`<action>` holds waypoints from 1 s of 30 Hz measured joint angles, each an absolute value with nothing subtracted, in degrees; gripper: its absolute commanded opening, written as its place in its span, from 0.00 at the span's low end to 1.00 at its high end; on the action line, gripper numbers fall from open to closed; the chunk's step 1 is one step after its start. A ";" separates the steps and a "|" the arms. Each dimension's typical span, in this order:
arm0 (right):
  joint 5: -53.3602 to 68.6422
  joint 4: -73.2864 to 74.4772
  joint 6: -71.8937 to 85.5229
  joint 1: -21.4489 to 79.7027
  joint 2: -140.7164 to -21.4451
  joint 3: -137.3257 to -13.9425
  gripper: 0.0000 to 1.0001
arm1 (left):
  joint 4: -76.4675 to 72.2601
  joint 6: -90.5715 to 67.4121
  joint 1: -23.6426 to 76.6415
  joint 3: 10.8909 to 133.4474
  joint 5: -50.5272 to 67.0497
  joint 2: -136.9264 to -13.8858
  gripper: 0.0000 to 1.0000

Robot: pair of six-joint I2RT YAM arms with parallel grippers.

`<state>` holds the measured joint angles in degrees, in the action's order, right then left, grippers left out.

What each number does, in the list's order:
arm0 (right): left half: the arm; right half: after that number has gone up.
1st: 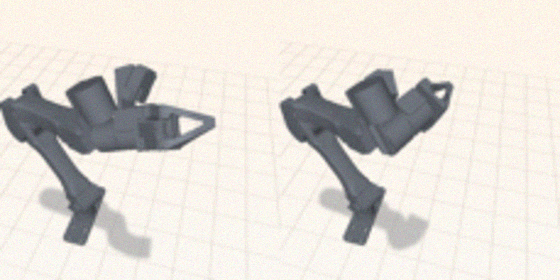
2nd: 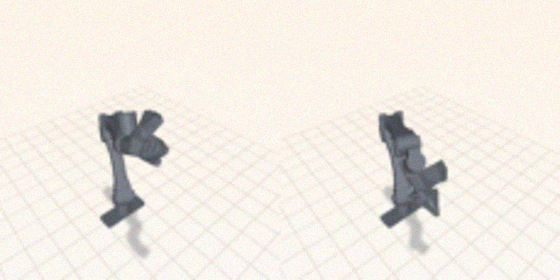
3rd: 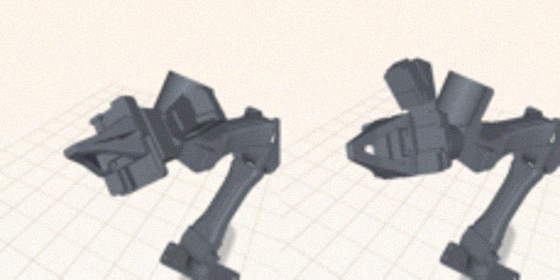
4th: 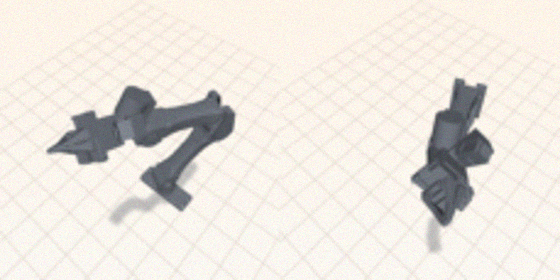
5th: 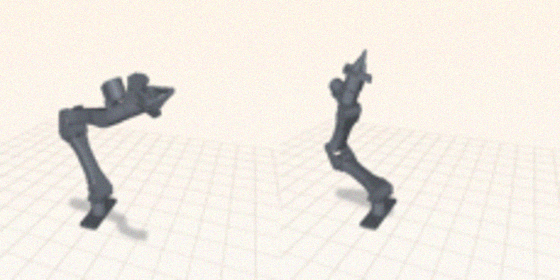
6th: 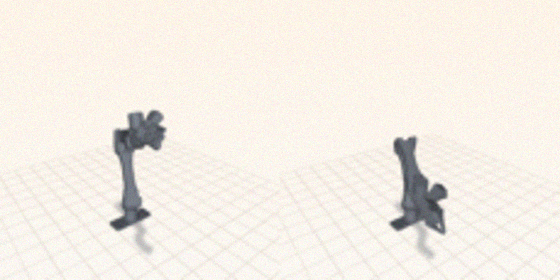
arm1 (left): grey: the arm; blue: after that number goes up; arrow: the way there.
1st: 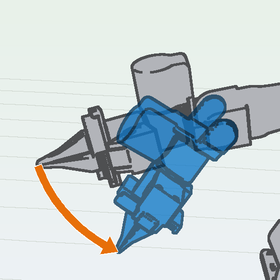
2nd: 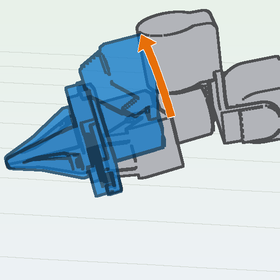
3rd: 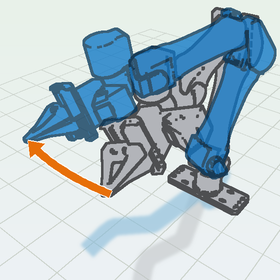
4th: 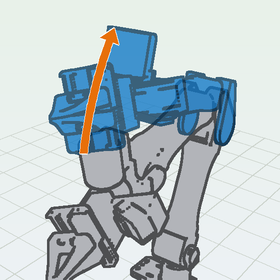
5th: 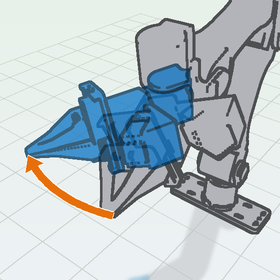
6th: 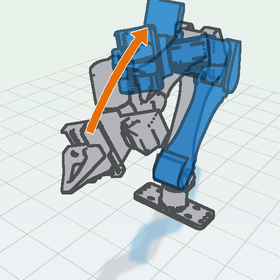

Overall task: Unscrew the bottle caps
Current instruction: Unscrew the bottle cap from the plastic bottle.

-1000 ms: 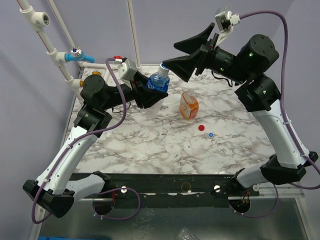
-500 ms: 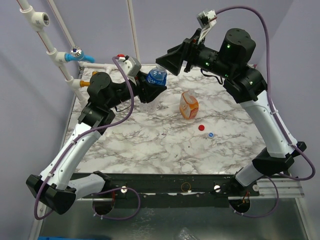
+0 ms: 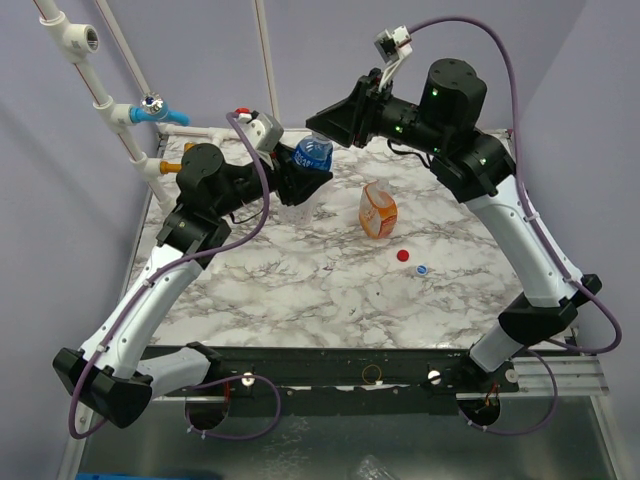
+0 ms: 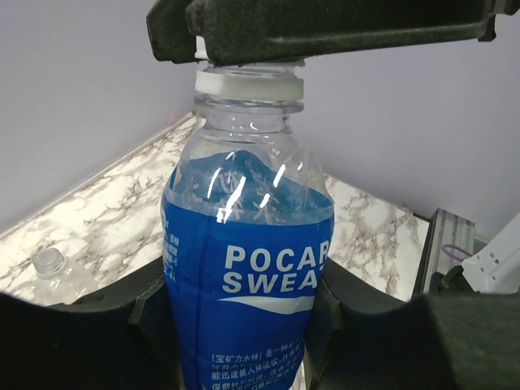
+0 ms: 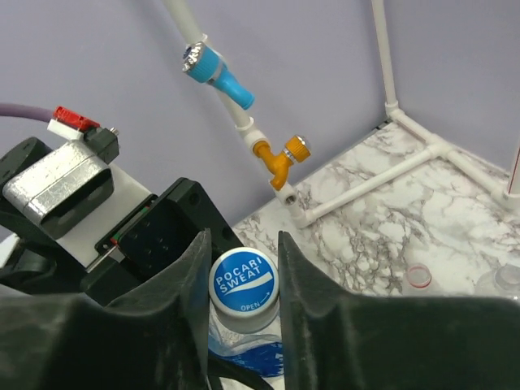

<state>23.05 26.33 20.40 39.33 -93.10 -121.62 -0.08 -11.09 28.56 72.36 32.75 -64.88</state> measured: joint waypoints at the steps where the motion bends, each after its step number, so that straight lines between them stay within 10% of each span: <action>1: 23.18 26.22 20.29 39.55 -93.10 -121.60 0.14 | 0.10 -11.07 28.51 72.36 32.69 -64.93 0.00; 5: 23.49 25.10 20.01 39.55 -92.42 -120.36 0.01 | 0.01 -11.29 28.47 72.36 32.71 -64.82 0.00; 23: 65.32 -4.64 21.67 38.57 -80.44 -103.00 0.03 | -2.85 -24.23 30.17 77.30 67.09 -63.81 0.00; 25: 65.47 -4.29 21.34 38.57 -80.44 -102.80 0.20 | -2.39 -24.64 30.06 77.30 67.55 -63.92 0.00; 28: 62.02 -1.21 19.35 38.68 -79.37 -102.67 0.90 | -2.22 -24.60 29.95 77.30 67.55 -63.94 0.00; 30: 57.39 1.56 18.11 38.89 -77.49 -102.04 1.00 | -2.59 -24.14 29.56 77.28 66.92 -63.86 0.00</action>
<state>57.39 1.56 18.11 38.89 -77.49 -102.04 -2.59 -24.14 29.56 77.28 66.92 -63.86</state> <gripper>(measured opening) 0.810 0.465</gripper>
